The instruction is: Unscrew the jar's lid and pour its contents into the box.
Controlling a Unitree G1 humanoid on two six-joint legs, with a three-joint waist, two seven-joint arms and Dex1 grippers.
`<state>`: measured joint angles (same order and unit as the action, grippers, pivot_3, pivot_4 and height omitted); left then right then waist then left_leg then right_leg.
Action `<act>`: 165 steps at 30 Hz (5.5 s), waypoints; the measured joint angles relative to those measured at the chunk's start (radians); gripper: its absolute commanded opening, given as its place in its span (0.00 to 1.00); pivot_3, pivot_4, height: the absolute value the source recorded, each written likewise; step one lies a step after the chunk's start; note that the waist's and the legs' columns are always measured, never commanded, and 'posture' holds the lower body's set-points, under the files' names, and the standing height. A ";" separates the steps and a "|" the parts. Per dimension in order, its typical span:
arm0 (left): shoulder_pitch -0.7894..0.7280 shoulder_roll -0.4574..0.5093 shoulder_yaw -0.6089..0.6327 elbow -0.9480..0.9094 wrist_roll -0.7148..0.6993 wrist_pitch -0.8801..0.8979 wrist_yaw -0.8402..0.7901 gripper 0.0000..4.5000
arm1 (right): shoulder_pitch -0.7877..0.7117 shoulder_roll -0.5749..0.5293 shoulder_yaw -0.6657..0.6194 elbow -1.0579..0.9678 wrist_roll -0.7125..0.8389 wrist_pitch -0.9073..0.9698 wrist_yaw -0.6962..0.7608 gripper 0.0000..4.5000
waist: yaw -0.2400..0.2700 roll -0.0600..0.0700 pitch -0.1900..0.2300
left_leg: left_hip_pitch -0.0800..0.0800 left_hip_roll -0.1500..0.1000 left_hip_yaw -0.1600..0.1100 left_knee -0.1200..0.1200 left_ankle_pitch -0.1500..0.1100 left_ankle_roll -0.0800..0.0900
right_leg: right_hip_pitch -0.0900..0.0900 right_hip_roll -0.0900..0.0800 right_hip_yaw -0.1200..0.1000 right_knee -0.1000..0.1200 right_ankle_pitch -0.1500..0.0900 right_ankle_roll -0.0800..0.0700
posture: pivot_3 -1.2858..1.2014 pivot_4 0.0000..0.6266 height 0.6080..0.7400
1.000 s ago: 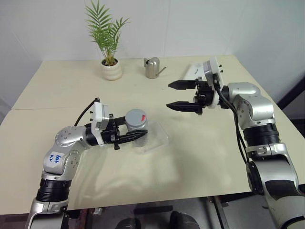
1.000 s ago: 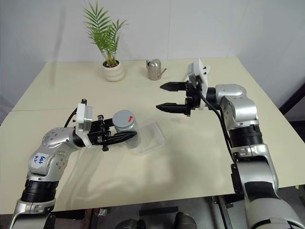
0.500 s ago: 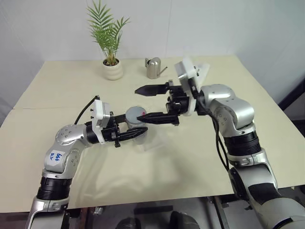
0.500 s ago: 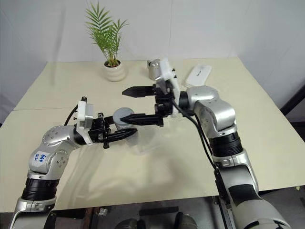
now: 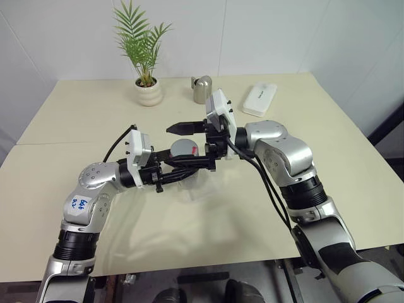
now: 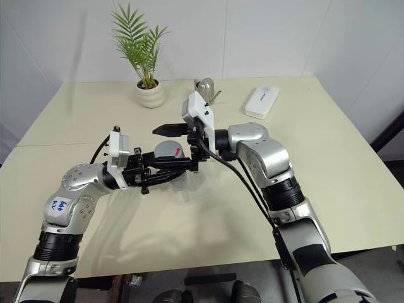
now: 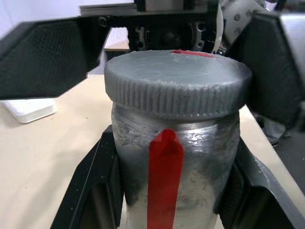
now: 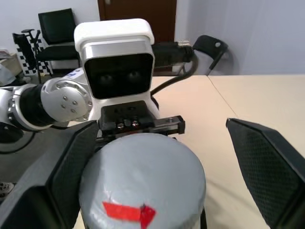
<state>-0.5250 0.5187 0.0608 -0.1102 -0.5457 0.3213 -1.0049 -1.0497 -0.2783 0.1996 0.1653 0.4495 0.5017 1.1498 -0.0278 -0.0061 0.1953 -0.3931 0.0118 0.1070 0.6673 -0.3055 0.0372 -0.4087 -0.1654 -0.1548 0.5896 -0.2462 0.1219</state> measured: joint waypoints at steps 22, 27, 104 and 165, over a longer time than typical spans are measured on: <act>0.033 0.006 0.012 -0.034 0.000 -0.004 0.009 0.45 | 0.061 -0.197 -0.110 0.075 0.000 -0.050 0.081 0.99 | -0.001 0.000 0.000 | 0.000 0.000 0.001 0.000 0.000 0.000 | 0.000 0.000 0.000 0.000 0.000 0.000 | 0.52 0.24 1.00; 0.046 0.013 0.018 -0.035 0.000 -0.004 0.009 0.45 | 0.079 -0.225 -0.155 0.067 0.026 -0.020 0.088 0.99 | 0.000 0.000 0.000 | 0.000 0.000 0.001 0.000 0.000 0.000 | 0.000 0.000 0.001 0.000 0.000 0.000 | 0.52 0.24 1.00; 0.017 -0.004 -0.001 0.001 0.000 -0.015 0.009 0.45 | 0.011 0.009 -0.010 -0.001 0.024 0.025 0.020 0.99 | 0.000 0.000 0.000 | 0.000 0.001 0.002 0.000 0.000 0.000 | -0.001 0.000 0.001 0.000 0.000 0.000 | 0.52 0.24 1.00; 0.031 -0.004 -0.001 -0.018 0.000 -0.014 0.021 0.45 | 0.017 -0.007 -0.023 0.013 0.035 0.023 0.105 0.91 | 0.001 0.000 0.000 | 0.000 0.001 0.002 0.000 0.000 0.000 | -0.001 0.000 0.001 0.000 0.000 0.000 | 0.52 0.24 1.00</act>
<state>-0.4939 0.5147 0.0594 -0.1281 -0.5455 0.3074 -0.9835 -1.0329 -0.2856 0.1769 0.1788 0.4843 0.5246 1.2548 -0.0264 -0.0065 0.1950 -0.3930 0.0124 0.1087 0.6677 -0.3056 0.0372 -0.4095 -0.1651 -0.1538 0.5900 -0.2459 0.1214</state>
